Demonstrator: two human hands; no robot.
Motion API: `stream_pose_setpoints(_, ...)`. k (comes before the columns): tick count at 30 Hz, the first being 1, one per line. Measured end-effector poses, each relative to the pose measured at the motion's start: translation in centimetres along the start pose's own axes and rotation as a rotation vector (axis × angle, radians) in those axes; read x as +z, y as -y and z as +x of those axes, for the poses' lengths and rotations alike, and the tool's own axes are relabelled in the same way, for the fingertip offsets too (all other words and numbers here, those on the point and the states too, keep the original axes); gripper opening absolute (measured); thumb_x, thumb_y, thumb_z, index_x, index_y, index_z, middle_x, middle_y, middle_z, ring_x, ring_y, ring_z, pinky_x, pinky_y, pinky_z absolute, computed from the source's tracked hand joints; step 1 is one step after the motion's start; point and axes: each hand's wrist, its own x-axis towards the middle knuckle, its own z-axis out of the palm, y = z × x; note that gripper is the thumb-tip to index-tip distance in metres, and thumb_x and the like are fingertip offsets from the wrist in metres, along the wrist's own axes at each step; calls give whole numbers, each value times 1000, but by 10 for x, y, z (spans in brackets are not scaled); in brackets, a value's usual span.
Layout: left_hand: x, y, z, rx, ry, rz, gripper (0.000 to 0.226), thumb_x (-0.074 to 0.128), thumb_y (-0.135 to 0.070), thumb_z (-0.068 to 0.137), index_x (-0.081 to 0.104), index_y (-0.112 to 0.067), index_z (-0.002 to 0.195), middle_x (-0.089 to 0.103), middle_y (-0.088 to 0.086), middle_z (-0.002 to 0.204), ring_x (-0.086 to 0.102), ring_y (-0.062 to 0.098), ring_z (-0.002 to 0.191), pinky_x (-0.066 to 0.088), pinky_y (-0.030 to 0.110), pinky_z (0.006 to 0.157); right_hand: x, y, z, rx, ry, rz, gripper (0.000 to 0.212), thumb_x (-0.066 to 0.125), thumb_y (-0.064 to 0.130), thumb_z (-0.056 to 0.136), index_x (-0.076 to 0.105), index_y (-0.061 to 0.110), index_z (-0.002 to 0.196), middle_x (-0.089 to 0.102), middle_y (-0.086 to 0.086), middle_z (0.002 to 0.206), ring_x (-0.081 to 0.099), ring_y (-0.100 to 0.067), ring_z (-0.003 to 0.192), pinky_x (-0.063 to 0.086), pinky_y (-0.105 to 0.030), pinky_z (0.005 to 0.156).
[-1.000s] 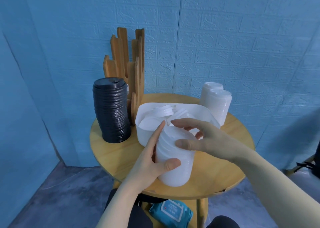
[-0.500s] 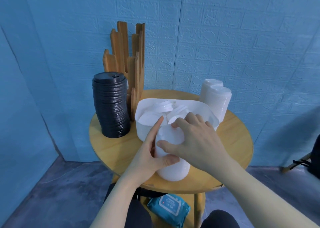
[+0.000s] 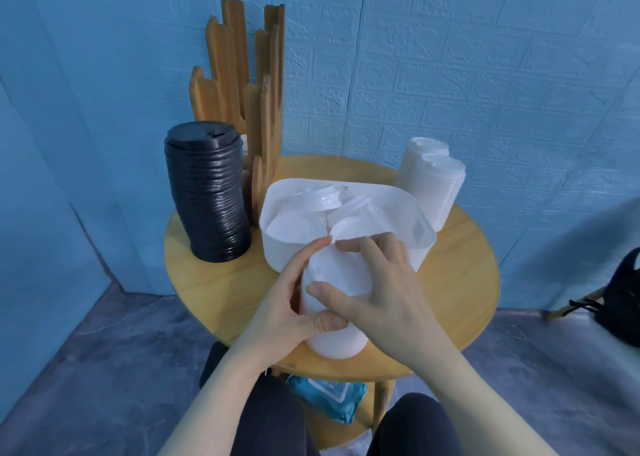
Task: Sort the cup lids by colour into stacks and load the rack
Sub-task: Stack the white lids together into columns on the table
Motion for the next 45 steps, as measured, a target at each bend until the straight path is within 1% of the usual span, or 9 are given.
stream_pose_setpoints(5,1,-4,0,-21,-8,27,107,77,-82,47,40,-46,141,45,-32,141,37,-8,136,35,6,101,1,1,-2,-1,-8,23,81,41,82,63,55,31,125,39,13,110,35,-6,106,38,-30,93)
stream_pose_setpoints(10,1,-2,-1,-27,-44,46,88,85,-49,58,46,-48,136,50,-34,134,42,-9,131,39,6,97,0,1,-4,-5,15,45,79,42,84,65,54,34,124,40,16,112,35,-4,108,37,-29,93)
stream_pose_setpoints(15,-2,2,-1,-50,-27,10,89,88,-62,54,46,-58,133,52,-18,139,49,9,132,47,33,105,-36,-22,25,69,145,267,51,60,72,76,62,34,111,60,21,107,48,-3,110,32,-7,82)
stream_pose_setpoints(18,-1,0,1,-56,-36,22,87,84,-70,53,44,-64,130,52,-24,137,47,3,132,45,18,102,-52,-49,63,38,-15,54,32,62,50,86,69,28,107,62,15,103,47,-10,106,33,-16,78)
stream_pose_setpoints(23,-1,-1,2,-63,-36,6,86,84,-71,52,44,-67,127,52,-28,135,46,-3,131,43,12,99,-39,-81,120,86,189,-236,23,68,33,88,70,29,111,59,5,96,46,-20,106,40,-36,91)
stream_pose_setpoints(30,-2,-2,2,-84,-29,-10,87,85,-71,48,45,-67,126,53,-29,133,47,-3,130,43,13,98,-12,-93,142,-4,263,-358,19,70,33,87,73,27,105,54,1,98,46,-22,105,27,-23,81)
stream_pose_setpoints(35,-2,-3,2,-81,-29,-4,87,84,-72,51,45,-66,128,52,-28,136,47,-1,131,42,12,98,-19,-81,121,-4,50,-139,7,74,28,84,74,26,91,63,7,94,52,-14,98,43,-30,81)
stream_pose_setpoints(39,-2,-2,2,-81,-33,-12,88,85,-71,51,46,-64,129,52,-25,137,47,0,132,42,13,100,-33,-62,88,26,-46,90,8,73,24,85,72,30,90,68,26,87,58,3,89,39,-8,74)
stream_pose_setpoints(45,-2,-1,1,-96,-44,-13,90,86,-71,48,46,-66,128,51,-29,138,45,-5,132,40,9,99,-47,-57,45,-28,-15,197,32,77,18,79,64,43,96,62,29,106,56,5,93,39,-6,71)
